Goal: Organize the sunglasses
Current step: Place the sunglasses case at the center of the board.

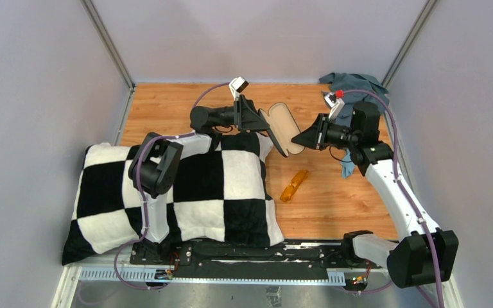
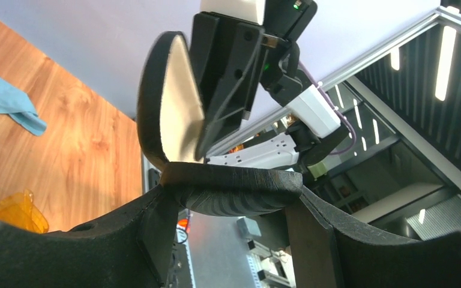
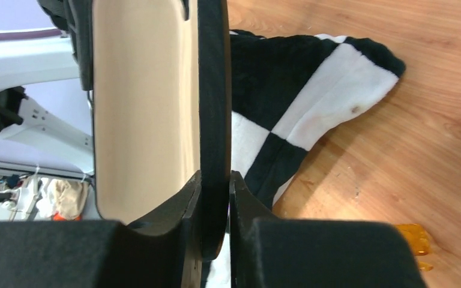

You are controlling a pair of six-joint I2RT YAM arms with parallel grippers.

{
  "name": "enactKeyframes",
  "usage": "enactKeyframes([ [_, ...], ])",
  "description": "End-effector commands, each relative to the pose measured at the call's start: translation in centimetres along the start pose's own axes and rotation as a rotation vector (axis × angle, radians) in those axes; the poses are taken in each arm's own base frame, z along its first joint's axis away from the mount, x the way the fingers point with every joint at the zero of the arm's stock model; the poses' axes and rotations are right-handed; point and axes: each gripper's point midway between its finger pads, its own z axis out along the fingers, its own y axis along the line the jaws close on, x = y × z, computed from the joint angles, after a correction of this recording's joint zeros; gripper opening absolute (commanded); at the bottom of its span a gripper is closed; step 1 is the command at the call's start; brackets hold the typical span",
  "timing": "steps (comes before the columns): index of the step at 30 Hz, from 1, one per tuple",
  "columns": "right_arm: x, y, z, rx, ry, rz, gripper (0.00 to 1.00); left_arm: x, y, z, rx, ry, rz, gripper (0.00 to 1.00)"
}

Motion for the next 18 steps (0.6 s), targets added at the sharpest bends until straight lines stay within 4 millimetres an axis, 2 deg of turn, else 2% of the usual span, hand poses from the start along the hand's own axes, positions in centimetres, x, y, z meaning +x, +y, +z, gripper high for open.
enactKeyframes([
  [1,-0.9,1.2,-0.2,-0.024,-0.021,-0.043,0.04,0.2,-0.1,0.6,0.03,0.024,0.039,0.05],
  [4,-1.0,1.0,-0.6,0.016,-0.027,-0.066,0.0,0.2,0.1,0.6,0.03,0.029,0.035,0.36],
  [7,-1.3,0.8,-1.4,0.074,-0.041,-0.115,0.0,0.0,0.4,0.5,0.027,0.021,0.037,0.59],
  [8,-1.4,0.7,-1.6,0.094,-0.043,-0.132,0.0,-0.2,0.7,0.4,0.022,0.014,0.029,0.77],
  [10,-1.4,0.4,-2.3,0.14,-0.049,-0.173,0.0,-0.6,1.6,-0.2,0.009,-0.009,0.014,0.94],
  [11,-1.6,0.2,-2.6,0.167,-0.057,-0.189,0.0,-0.9,2.0,-0.7,-0.002,-0.025,0.004,0.99],
  [13,-1.9,-0.4,-3.5,0.237,-0.08,-0.237,0.0,-1.7,2.7,-1.5,-0.019,-0.062,-0.014,1.0],
  [18,-2.4,-4.4,-5.5,0.471,-0.117,-0.39,0.0,-4.6,3.7,-5.0,-0.071,-0.212,-0.049,1.0],
])
